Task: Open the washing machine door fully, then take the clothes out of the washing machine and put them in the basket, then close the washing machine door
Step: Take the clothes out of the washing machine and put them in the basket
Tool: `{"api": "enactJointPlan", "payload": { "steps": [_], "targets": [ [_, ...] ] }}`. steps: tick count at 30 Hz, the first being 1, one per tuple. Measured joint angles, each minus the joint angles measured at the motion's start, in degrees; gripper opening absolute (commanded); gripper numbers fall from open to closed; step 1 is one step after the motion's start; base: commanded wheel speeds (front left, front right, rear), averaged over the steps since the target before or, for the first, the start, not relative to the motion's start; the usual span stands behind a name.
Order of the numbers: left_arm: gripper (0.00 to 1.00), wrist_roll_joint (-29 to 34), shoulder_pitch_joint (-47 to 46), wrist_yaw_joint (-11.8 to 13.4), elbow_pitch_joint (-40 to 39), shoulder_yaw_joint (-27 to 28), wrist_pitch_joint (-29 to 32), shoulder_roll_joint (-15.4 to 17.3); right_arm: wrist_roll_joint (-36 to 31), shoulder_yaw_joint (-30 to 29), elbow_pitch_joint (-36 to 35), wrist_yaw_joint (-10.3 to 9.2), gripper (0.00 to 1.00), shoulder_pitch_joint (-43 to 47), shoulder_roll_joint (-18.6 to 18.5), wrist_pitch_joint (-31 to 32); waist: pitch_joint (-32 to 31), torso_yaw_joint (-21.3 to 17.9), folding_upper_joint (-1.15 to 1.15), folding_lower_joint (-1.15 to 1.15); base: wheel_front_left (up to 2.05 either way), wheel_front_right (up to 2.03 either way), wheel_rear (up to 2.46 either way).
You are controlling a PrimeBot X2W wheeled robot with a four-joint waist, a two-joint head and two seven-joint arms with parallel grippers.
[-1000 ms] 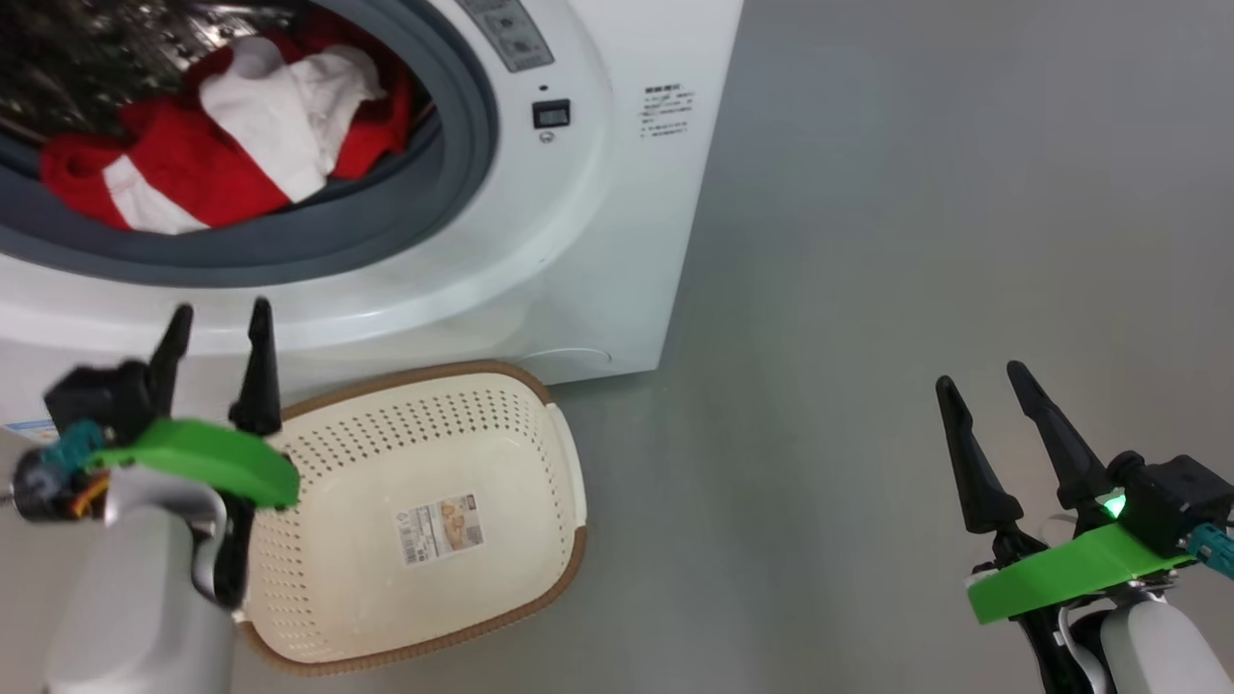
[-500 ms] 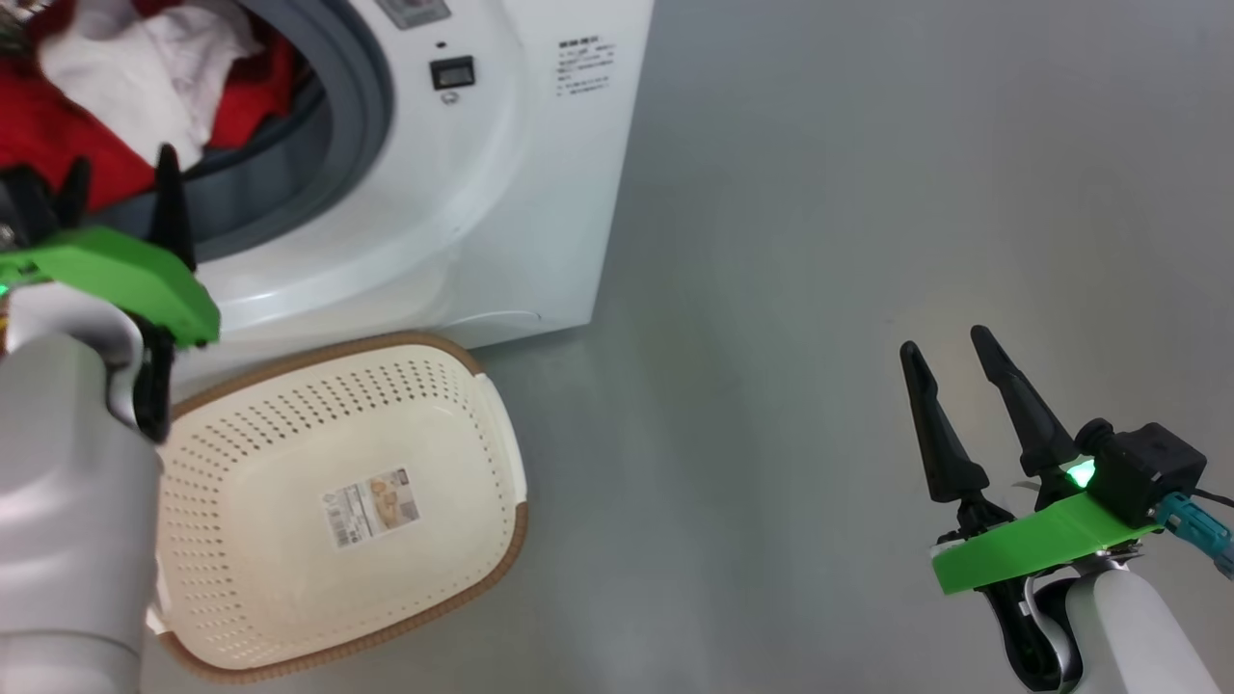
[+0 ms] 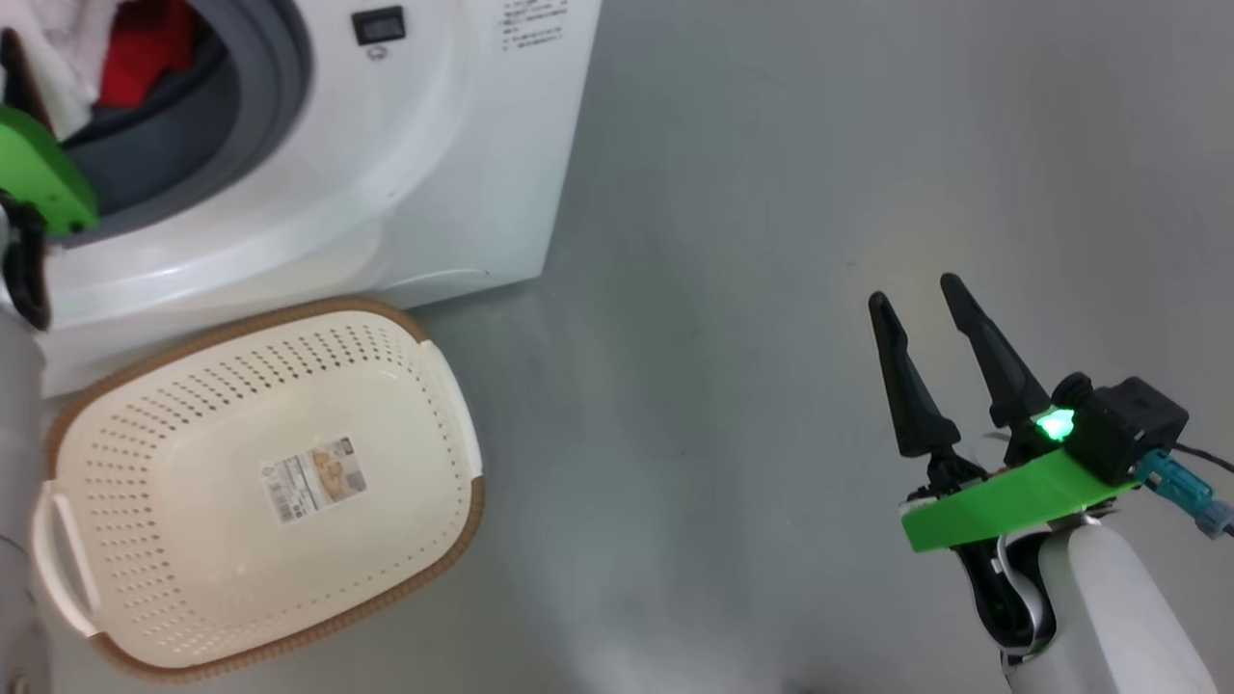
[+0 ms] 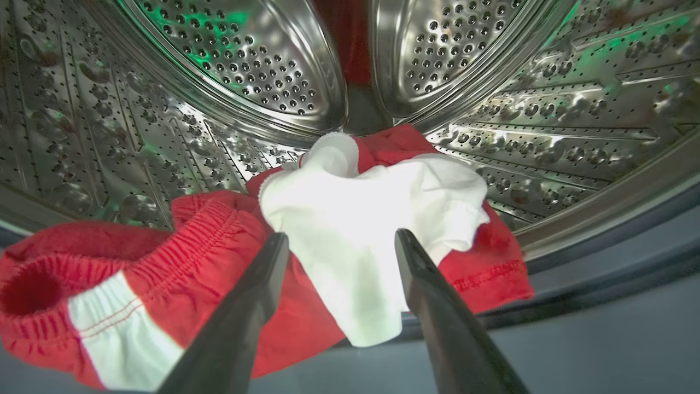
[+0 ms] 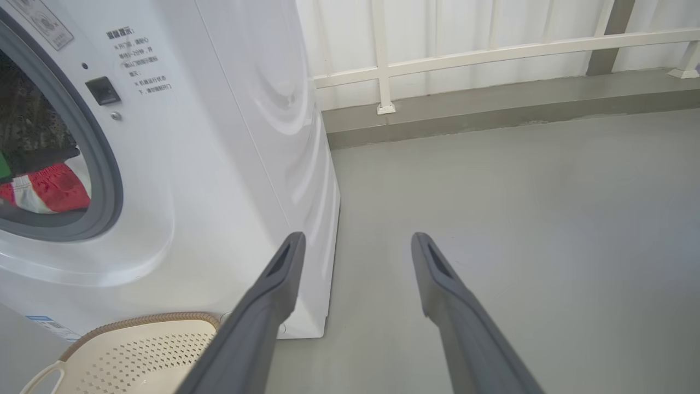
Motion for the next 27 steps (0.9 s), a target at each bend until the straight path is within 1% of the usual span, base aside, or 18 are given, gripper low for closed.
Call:
{"api": "enactJointPlan", "payload": {
  "steps": [7, 18, 19, 20, 21, 24, 27],
  "targets": [
    [1.0, 0.33, -3.33, 2.01, 3.02, -0.59, 1.55, 2.57, 0.15, 0.15, -0.12, 0.0, 1.0, -1.71, 0.66, 0.0, 2.66, -1.64, 0.0, 0.0, 0.0, 0.0, 0.0],
    [1.0, 0.11, -5.36, 2.33, 4.49, -0.82, 1.55, 4.2, 0.51, 1.26, -0.23, 0.0, 1.0, -3.11, 1.47, 0.0, 5.07, -3.4, 0.0, 0.0, 0.0, 0.0, 0.0],
    [0.51, 0.1, -5.4, 2.32, 4.58, -0.91, 1.53, 4.15, 0.54, 1.26, -0.23, 0.0, 1.0, -3.13, 1.47, 0.0, 5.16, -3.39, 0.0, 0.0, 0.0, 0.0, 0.0],
    [0.14, 0.05, -5.45, 2.32, 4.68, -1.01, 1.37, 4.09, 0.55, 1.26, -0.23, 0.0, 1.0, -3.18, 1.47, 0.0, 5.2, -3.33, 0.0, 0.0, 0.0, 0.0, 0.0],
    [0.0, 0.04, -5.63, 2.25, 4.79, -1.09, 1.31, 4.07, 0.55, 1.24, -0.24, 0.0, 1.0, -3.27, 1.46, 0.0, 5.21, -3.25, 0.0, 0.0, 0.0, 0.0, 0.0],
    [0.0, -0.6, -5.87, 1.66, 4.9, -1.11, 0.34, 3.91, 0.55, 1.16, -0.26, 0.0, 1.0, -3.8, 1.44, 0.0, 4.96, -2.91, 0.0, 0.0, 0.0, 0.0, 0.0],
    [0.0, -1.15, -5.83, 0.93, 5.0, -1.1, -1.29, 2.83, 0.54, 1.08, -0.24, 0.0, 1.0, -3.78, 1.35, 0.0, 4.34, -2.42, 0.0, 0.0, 0.0, 0.0, 0.0]
  ]
}}
